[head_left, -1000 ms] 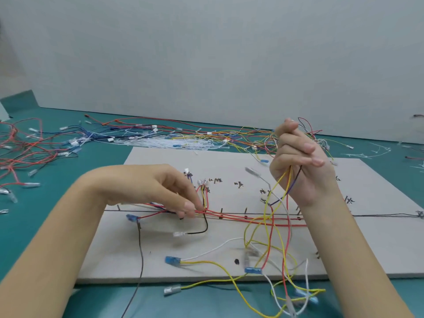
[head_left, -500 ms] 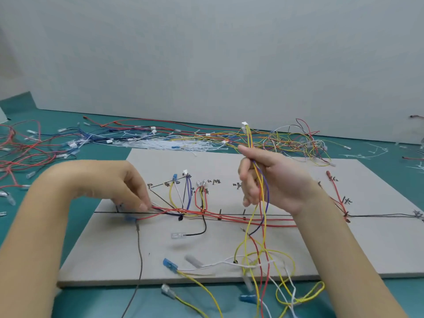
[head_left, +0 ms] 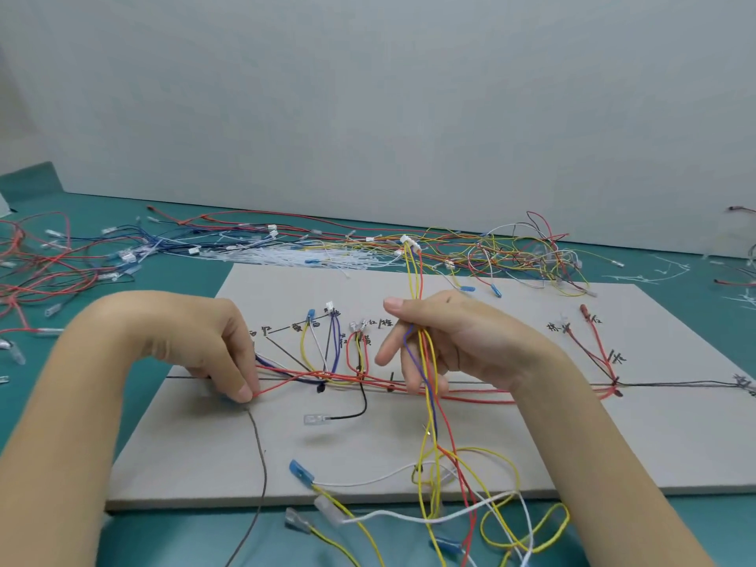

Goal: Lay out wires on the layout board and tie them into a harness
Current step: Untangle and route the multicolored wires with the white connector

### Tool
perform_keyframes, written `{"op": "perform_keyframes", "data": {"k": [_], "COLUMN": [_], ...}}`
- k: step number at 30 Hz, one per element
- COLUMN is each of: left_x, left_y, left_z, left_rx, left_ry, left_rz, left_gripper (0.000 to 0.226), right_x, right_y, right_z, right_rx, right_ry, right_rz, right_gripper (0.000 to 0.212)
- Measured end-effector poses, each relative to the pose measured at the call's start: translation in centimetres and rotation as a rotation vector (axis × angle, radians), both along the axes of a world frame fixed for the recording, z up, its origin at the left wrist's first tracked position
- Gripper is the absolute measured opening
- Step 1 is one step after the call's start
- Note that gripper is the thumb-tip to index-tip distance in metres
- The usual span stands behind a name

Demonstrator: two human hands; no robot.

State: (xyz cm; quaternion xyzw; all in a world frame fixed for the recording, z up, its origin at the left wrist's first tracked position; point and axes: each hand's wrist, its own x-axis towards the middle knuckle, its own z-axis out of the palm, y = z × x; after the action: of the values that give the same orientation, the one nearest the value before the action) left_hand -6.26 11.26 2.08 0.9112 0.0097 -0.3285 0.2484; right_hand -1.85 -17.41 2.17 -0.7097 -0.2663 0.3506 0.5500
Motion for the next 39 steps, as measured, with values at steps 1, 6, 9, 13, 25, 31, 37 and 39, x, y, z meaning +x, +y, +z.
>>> {"op": "perform_keyframes", "data": {"k": [1,6,9,13,25,31,37,39], "left_x": [-0.1,0.7,1.4,1.6,1.5,1.5,1.1,0.8], "left_y": [-0.1,-2.1,-4.8,-7.4,-8.3,-7.8,-7.8,-7.8], "left_z": [0.1,0.3,0.1,-0.5,-0.9,-0.6,-0.3,0.0], "left_rx": [-0.002,-0.372,-0.729,-0.828,-1.216,-1.222,-1.156,-1.232], "left_ry": [-0.008,-0.571,-0.679,-0.669,-0.329,-0.322,-0.201,-0.093], "left_rz": [-0.003,0.191,0.387,0.429,0.436,0.481,0.436,0.411], "left_gripper": [0.007,0.032,0.036,0.029,0.023,0.012,0.019,0.019], "right_x": [-0.1,-0.7,-1.3,-1.9,-1.8,-0.8,-0.4,-0.2], "right_y": [0.1,1.4,2.2,2.9,2.9,1.8,1.4,1.2], "right_z": [-0.1,-0.7,-1.0,-1.6,-1.6,-0.8,-0.3,-0.2], "right_rx": [0.001,0.041,0.034,-0.039,0.098,0.259,0.421,0.539], "right_ry": [0.002,0.034,0.034,0.019,-0.047,-0.076,0.115,0.225], "right_rz": [0.004,0.030,0.062,0.124,0.000,-0.167,-0.253,-0.249], "right_gripper": [0.048,0.048,0.049,0.047,0.029,0.025,0.023,0.019]}}
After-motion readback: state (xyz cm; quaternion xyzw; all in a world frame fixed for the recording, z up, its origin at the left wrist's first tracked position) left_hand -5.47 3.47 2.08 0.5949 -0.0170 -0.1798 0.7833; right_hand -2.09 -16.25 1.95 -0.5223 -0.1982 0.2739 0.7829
